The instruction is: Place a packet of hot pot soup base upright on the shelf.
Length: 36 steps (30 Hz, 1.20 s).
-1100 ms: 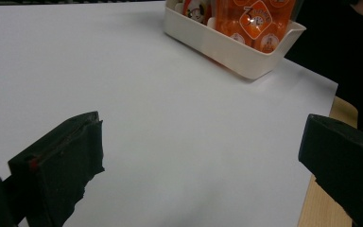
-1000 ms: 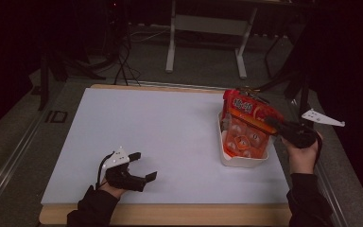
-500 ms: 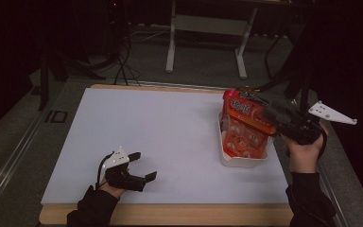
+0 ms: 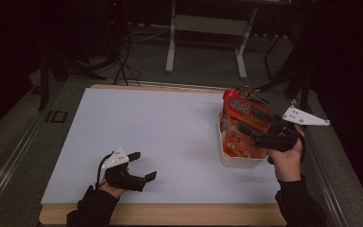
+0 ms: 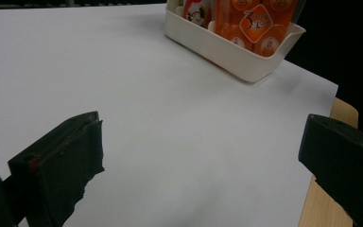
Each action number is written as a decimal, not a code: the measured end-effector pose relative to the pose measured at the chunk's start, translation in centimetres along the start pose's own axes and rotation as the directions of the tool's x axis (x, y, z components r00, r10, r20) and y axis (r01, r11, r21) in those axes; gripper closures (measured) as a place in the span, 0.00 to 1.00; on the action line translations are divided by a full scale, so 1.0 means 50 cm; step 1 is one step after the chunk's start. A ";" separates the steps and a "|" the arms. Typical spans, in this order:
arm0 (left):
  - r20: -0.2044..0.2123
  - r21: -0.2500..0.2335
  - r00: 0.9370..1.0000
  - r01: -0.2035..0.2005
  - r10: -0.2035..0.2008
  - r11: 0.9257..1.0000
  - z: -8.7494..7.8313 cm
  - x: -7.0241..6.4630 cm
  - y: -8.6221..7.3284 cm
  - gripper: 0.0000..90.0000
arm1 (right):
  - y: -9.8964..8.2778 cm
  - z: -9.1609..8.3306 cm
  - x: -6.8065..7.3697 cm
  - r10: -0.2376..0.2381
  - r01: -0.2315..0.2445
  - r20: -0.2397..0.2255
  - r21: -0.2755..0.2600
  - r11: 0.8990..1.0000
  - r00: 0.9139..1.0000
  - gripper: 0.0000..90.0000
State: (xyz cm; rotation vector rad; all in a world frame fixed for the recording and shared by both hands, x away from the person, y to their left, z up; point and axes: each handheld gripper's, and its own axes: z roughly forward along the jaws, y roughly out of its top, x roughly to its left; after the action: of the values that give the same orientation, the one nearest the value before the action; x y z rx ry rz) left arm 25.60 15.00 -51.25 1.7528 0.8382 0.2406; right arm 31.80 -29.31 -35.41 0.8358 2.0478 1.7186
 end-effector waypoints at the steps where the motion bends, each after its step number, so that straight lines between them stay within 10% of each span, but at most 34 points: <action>1: 0.000 0.001 1.000 -0.001 0.001 1.000 0.000 0.000 0.000 0.01 | -0.006 0.006 0.002 0.002 -0.002 -0.009 0.009 1.000 1.000 0.16; 36: 0.000 -0.005 1.000 -0.008 0.008 1.000 -0.004 -0.004 -0.001 0.01 | -0.169 0.076 0.045 0.062 -0.032 -0.139 0.206 0.978 0.988 0.15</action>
State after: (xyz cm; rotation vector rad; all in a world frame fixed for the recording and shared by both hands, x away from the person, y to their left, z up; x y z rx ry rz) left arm 25.33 15.04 -51.17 1.7516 0.8298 0.2484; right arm 30.50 -25.76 -44.19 0.8486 2.3501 1.6583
